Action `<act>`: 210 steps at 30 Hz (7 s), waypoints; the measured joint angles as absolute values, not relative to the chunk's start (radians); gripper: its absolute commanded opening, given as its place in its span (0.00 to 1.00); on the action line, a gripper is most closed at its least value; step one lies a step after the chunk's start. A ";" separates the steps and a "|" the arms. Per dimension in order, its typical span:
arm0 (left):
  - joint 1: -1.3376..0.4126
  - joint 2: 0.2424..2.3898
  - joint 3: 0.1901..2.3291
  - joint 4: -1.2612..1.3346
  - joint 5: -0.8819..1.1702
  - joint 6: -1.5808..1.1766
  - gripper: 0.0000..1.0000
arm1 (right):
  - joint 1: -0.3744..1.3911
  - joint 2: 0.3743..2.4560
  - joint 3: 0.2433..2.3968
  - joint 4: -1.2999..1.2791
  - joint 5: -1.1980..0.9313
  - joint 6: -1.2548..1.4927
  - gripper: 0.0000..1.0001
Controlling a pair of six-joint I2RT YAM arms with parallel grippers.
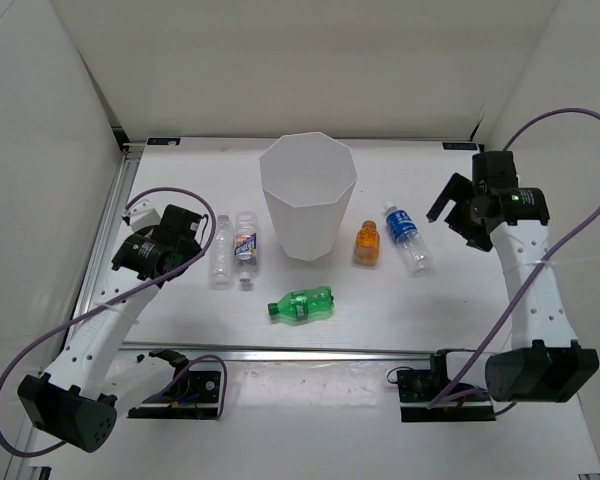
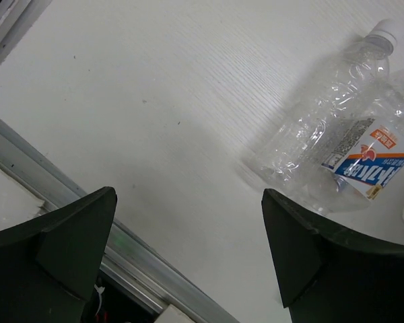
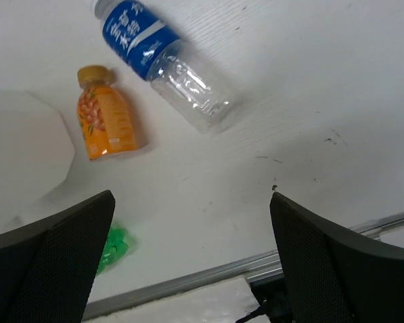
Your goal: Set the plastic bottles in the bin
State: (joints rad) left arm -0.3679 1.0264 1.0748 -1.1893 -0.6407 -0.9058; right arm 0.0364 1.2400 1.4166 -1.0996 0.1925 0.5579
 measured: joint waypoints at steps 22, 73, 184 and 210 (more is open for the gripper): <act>-0.341 0.953 1.007 -1.298 -0.714 -0.943 1.00 | 0.120 1.956 1.695 -0.998 0.093 0.294 1.00; -0.329 1.169 1.176 -1.277 -0.654 -0.913 1.00 | 0.463 1.881 2.283 -0.812 -0.340 0.485 1.00; -0.329 1.731 1.107 -0.637 -0.326 -0.619 0.47 | 0.413 1.375 1.855 -0.922 -0.134 0.332 1.00; -0.597 1.646 2.047 -0.711 -0.345 -0.569 0.46 | 0.393 1.429 1.791 -0.901 -0.171 0.360 1.00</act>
